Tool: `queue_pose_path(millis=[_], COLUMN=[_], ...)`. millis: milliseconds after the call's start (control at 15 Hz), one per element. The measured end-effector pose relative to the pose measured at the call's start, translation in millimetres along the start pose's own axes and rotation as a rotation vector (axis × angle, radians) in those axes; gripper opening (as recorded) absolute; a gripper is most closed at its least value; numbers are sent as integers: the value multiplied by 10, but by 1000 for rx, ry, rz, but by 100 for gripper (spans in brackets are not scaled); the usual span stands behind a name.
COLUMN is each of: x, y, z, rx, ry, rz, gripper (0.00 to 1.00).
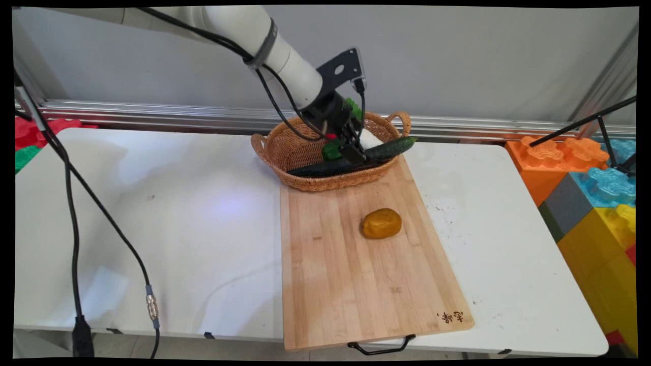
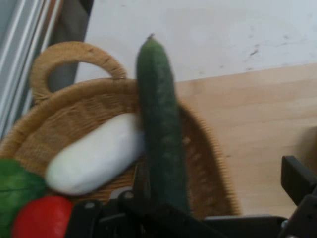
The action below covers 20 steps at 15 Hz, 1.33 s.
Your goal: Pick up the cucumber from the vegetable basket
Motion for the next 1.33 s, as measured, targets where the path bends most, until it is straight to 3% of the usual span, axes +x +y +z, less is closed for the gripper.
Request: queue_pose_path(millis=[400, 733, 1333], x=[-108, -199, -290], y=[-333, -445, -556], z=[171, 416, 803], rx=[6, -28, -61], ry=[-33, -56, -45], rz=[48, 33, 12], gripper=[100, 100, 100])
